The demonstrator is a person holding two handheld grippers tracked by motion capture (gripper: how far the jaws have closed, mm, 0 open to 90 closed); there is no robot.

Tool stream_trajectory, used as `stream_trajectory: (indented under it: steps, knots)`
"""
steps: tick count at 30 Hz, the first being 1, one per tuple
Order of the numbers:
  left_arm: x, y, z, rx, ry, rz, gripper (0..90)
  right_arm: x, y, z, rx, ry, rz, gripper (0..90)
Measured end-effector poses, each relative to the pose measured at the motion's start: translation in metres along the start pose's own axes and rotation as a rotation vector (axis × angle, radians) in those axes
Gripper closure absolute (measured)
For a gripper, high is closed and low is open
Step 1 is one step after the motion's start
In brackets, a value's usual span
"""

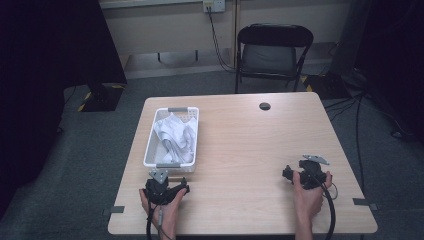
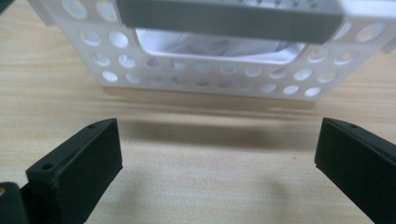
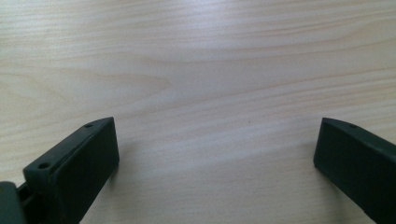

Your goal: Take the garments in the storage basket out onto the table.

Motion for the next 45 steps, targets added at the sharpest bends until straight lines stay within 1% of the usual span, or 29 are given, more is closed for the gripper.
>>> stream_trajectory:
  steps: [1,3,7,12,15,17,22,25,29,31,33,35,37,40,41,45]
  knots:
    - [0.001,0.0,0.0,0.001,0.003,-0.001,0.4,0.0,0.0,0.0,0.0,0.0,0.0,0.0]
    - [0.002,0.0,0.0,0.002,-0.007,-0.011,0.5,0.0,0.0,0.0,0.0,0.0,0.0,0.0]
    - [0.008,-0.001,0.003,0.016,0.011,-0.018,0.4,0.0,0.0,0.0,0.0,0.0,0.0,0.0]
    - [0.014,-0.001,0.008,0.01,0.029,-0.026,0.3,0.0,0.0,0.0,0.0,0.0,0.0,0.0]
    - [0.015,-0.001,0.009,0.015,0.035,-0.028,0.3,0.0,0.0,0.0,0.0,0.0,0.0,0.0]
    - [0.015,0.0,0.01,0.012,0.032,-0.042,0.4,0.0,0.0,0.0,0.0,0.0,0.0,0.0]
    - [0.018,0.002,0.012,0.015,0.048,-0.037,0.4,0.0,0.0,0.0,0.0,0.0,0.0,0.0]
    - [0.018,0.003,0.014,0.012,0.054,-0.04,0.4,0.0,0.0,0.0,0.0,0.0,0.0,0.0]
    - [0.023,0.006,0.02,-0.008,0.07,-0.039,0.9,0.0,0.0,0.0,0.0,0.0,0.0,0.0]
    - [0.024,0.007,0.022,-0.009,0.076,-0.042,1.0,0.0,0.0,0.0,0.0,0.0,0.0,0.0]
    - [0.025,0.007,0.024,-0.021,0.078,-0.041,2.7,0.0,0.0,0.0,0.0,0.0,0.0,0.0]
    - [0.026,0.007,0.027,-0.024,0.09,-0.034,2.8,0.0,0.0,0.0,0.0,0.0,0.0,0.0]
    - [0.026,0.007,0.029,-0.015,0.094,-0.043,2.8,0.0,0.0,0.0,0.0,0.0,0.0,0.0]
    - [0.028,0.008,0.031,-0.027,0.101,-0.041,2.7,0.0,0.0,0.0,0.0,0.0,0.0,0.0]
    - [0.028,0.009,0.033,-0.025,0.106,-0.045,2.6,0.0,0.0,0.0,0.0,0.0,0.0,0.0]
    - [0.028,0.011,0.037,-0.039,0.104,-0.047,2.4,0.0,0.0,0.0,0.0,0.0,0.0,0.0]
Point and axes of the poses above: each handheld gripper's, and its own axes: x roughly backward along the jaws, z roughly out of its top, y roughly to its right, the point moved 7 cm from there along -x, roughly forward along the jaws, and after that the axes turned 7 degrees about -y, right-handed, at the moved point
